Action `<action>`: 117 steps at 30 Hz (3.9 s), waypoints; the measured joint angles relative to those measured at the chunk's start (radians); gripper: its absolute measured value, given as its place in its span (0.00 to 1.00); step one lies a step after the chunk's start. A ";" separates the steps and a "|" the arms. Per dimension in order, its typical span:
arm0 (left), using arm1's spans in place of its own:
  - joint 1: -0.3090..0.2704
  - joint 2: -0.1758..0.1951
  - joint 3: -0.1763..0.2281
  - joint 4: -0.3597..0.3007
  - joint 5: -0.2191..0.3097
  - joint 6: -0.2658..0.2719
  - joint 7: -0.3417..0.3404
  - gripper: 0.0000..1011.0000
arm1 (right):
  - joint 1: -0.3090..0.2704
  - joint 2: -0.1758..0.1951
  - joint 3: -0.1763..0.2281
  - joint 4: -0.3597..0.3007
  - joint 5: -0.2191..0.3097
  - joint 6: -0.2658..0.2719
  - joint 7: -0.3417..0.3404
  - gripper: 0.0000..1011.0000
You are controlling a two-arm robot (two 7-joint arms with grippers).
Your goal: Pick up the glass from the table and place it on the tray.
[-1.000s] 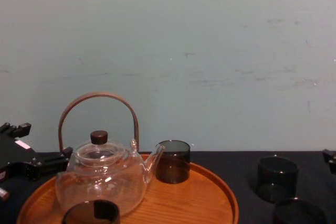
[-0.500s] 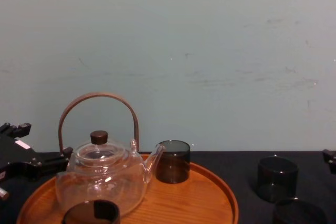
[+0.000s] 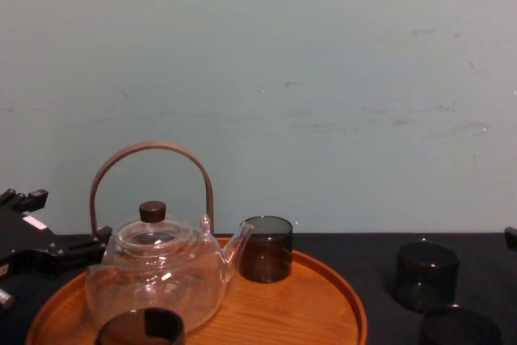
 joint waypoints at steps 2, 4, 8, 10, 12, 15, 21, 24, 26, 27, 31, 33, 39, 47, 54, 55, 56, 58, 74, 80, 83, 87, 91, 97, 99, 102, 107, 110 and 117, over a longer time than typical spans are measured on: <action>0.000 0.000 0.000 0.000 0.000 0.000 0.000 1.00 | -0.014 0.009 0.011 -0.015 0.005 -0.005 0.014 0.99; 0.000 0.000 0.000 0.000 0.000 0.000 0.000 1.00 | -0.024 0.016 0.017 -0.027 0.009 -0.007 0.023 0.99; 0.000 0.000 0.000 0.000 0.000 0.000 0.000 1.00 | -0.055 0.033 0.035 -0.059 0.019 -0.011 0.048 0.99; 0.000 0.000 0.000 0.000 0.000 0.000 0.000 1.00 | -0.069 0.038 0.045 -0.074 0.022 -0.013 0.055 0.99; 0.000 0.000 0.000 0.000 0.000 0.000 0.000 1.00 | -0.083 0.042 0.054 -0.087 0.024 -0.015 0.061 0.99; 0.000 0.000 0.000 0.000 0.000 0.000 0.000 1.00 | -0.096 0.045 0.062 -0.099 0.026 -0.016 0.068 0.99; 0.000 0.000 0.000 0.000 0.000 0.000 0.000 1.00 | -0.128 0.046 0.075 -0.130 0.025 -0.018 0.080 0.99; 0.000 0.000 0.000 0.000 0.000 0.000 0.000 1.00 | -0.144 0.047 0.079 -0.146 0.018 -0.020 0.085 0.99; 0.000 0.000 0.000 0.000 0.000 0.000 0.000 1.00 | -0.153 0.047 0.080 -0.156 0.014 -0.021 0.088 0.99; 0.000 0.000 0.000 0.000 0.000 0.000 0.000 1.00 | -0.159 0.048 0.081 -0.162 0.011 -0.021 0.089 0.99; 0.000 0.000 0.000 0.000 0.000 0.000 0.000 1.00 | -0.182 0.048 0.086 -0.188 0.000 -0.022 0.095 0.99; 0.000 0.000 0.000 0.000 0.000 0.000 0.000 1.00 | -0.190 0.047 0.087 -0.196 -0.003 -0.022 0.098 0.99; 0.000 0.000 0.000 0.000 0.000 0.000 0.000 1.00 | -0.212 0.036 0.087 -0.213 -0.017 -0.024 0.120 0.99; 0.000 0.000 0.000 0.000 0.000 0.000 0.000 1.00 | -0.223 0.018 0.079 -0.214 -0.031 -0.025 0.149 0.99; 0.000 0.000 0.000 0.000 0.000 0.000 0.000 1.00 | -0.235 0.003 0.077 -0.215 -0.035 -0.026 0.176 0.99; 0.000 0.000 0.000 0.000 0.000 0.000 0.000 1.00 | -0.236 0.002 0.077 -0.215 -0.035 -0.026 0.179 0.99; 0.000 0.000 0.000 0.000 0.000 0.000 0.000 1.00 | -0.238 -0.002 0.077 -0.215 -0.036 -0.027 0.186 0.99; 0.000 0.000 0.000 0.000 0.000 0.000 0.000 1.00 | -0.240 -0.005 0.076 -0.215 -0.037 -0.027 0.192 0.99; 0.000 0.000 0.000 0.000 0.000 0.000 0.000 1.00 | -0.242 -0.049 0.091 -0.174 -0.046 -0.026 0.234 0.99; 0.000 0.000 0.000 0.000 0.000 0.000 0.000 1.00 | -0.238 -0.068 0.101 -0.148 -0.046 -0.025 0.249 0.99; 0.000 0.000 0.000 0.000 0.000 0.000 0.000 1.00 | -0.235 -0.078 0.104 -0.135 -0.048 -0.025 0.257 0.99; 0.000 0.000 0.000 0.000 0.000 0.000 0.000 1.00 | -0.230 -0.089 0.106 -0.119 -0.050 -0.025 0.270 0.99; 0.000 0.000 0.000 0.000 0.000 0.000 0.000 1.00 | -0.225 -0.102 0.109 -0.098 -0.054 -0.025 0.281 0.99; 0.000 0.000 0.000 0.000 0.000 0.000 0.000 1.00 | -0.217 -0.121 0.115 -0.070 -0.061 -0.023 0.296 0.99; 0.000 0.000 0.000 0.000 0.000 0.000 0.000 1.00 | -0.214 -0.127 0.117 -0.060 -0.064 -0.023 0.301 0.99; 0.000 0.000 0.000 0.000 0.000 0.000 0.000 1.00 | -0.210 -0.135 0.121 -0.048 -0.069 -0.022 0.308 0.99; 0.000 0.000 0.000 0.000 0.000 0.000 0.000 1.00 | -0.207 -0.149 0.129 -0.034 -0.076 -0.020 0.318 0.99; 0.000 0.000 0.000 0.000 0.000 0.000 0.000 1.00 | -0.204 -0.156 0.133 -0.027 -0.081 -0.018 0.325 0.99; 0.000 0.000 0.000 0.000 0.000 0.000 0.000 1.00 | -0.178 -0.179 0.138 0.001 -0.089 -0.015 0.348 0.99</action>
